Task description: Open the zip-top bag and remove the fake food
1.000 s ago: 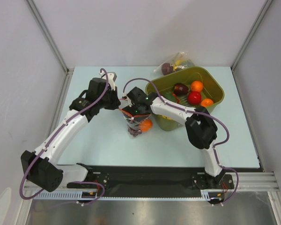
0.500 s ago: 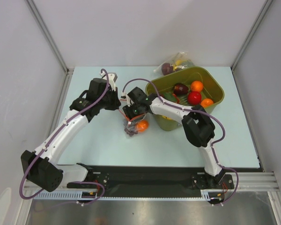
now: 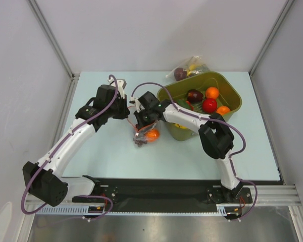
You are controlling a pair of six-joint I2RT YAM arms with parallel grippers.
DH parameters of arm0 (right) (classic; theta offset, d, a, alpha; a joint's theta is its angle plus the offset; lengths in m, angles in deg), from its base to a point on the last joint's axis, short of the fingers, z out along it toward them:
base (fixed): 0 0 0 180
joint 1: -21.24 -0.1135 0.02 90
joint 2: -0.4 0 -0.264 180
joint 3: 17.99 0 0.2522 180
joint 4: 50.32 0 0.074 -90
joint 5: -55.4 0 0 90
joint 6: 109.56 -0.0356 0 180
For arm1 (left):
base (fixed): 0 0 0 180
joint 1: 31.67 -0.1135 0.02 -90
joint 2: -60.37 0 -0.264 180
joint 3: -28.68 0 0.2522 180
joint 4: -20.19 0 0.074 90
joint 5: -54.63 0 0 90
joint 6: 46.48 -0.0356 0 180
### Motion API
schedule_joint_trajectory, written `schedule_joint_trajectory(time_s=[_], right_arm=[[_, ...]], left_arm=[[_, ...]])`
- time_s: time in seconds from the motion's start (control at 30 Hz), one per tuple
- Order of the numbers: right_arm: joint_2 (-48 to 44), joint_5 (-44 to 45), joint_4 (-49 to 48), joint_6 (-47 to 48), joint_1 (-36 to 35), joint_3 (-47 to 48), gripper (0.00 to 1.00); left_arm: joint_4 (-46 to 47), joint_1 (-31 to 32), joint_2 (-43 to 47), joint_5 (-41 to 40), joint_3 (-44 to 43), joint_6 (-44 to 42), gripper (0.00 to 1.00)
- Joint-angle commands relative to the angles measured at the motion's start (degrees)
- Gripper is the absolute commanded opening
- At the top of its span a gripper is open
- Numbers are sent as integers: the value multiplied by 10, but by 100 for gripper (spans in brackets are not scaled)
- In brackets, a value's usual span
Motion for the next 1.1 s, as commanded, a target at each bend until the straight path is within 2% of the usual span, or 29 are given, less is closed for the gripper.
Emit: schedule_joint_trajectory(time_s=[0.0, 0.43, 0.7, 0.93, 1.03, 1.07], right_arm=[[-68, -4, -24, -2, -3, 8, 0], [-121, 41, 14, -13, 21, 67, 0], [-121, 68, 21, -6, 56, 8, 0], [-87, 54, 16, 4, 57, -3, 0], [-78, 51, 16, 0, 60, 2, 5], [-77, 49, 17, -3, 61, 4, 16]], left_arm=[[14, 3, 0, -9, 8, -11, 0], [20, 3, -15, -29, 11, -19, 0], [10, 2, 9, -48, 22, -23, 0], [70, 5, -7, 24, 91, -11, 0], [81, 11, -9, 7, 111, -11, 0], [80, 11, -9, 0, 115, -10, 0]])
